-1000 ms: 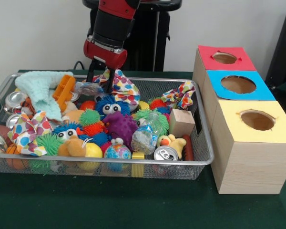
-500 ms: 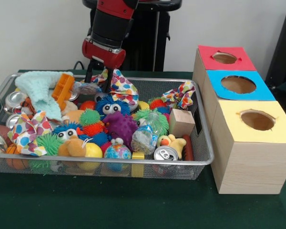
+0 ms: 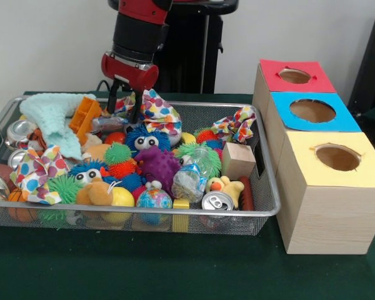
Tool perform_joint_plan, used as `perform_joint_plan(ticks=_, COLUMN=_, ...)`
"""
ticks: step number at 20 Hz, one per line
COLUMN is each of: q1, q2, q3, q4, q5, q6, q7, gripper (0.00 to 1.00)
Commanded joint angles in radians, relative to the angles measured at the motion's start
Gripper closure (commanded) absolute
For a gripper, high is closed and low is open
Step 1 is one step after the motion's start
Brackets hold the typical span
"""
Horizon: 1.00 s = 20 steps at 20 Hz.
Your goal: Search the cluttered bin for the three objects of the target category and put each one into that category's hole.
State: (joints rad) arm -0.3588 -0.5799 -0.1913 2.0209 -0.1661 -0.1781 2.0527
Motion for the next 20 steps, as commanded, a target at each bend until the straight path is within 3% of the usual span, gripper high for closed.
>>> perform_joint_plan(ticks=1, q1=-0.106, q2=-0.069, q3=0.211, q4=0.048, q5=0.034, q6=-0.092, q7=0.277, gripper=0.0)
perform_joint_plan(ticks=5, q1=-0.144, q2=-0.019, q3=0.258, q4=0.047, q5=0.036, q6=-0.176, q7=0.305, gripper=0.0)
perform_joint_plan(ticks=20, q1=-0.16, q2=0.033, q3=0.287, q4=0.056, q5=0.096, q6=-0.252, q7=0.305, gripper=0.0)
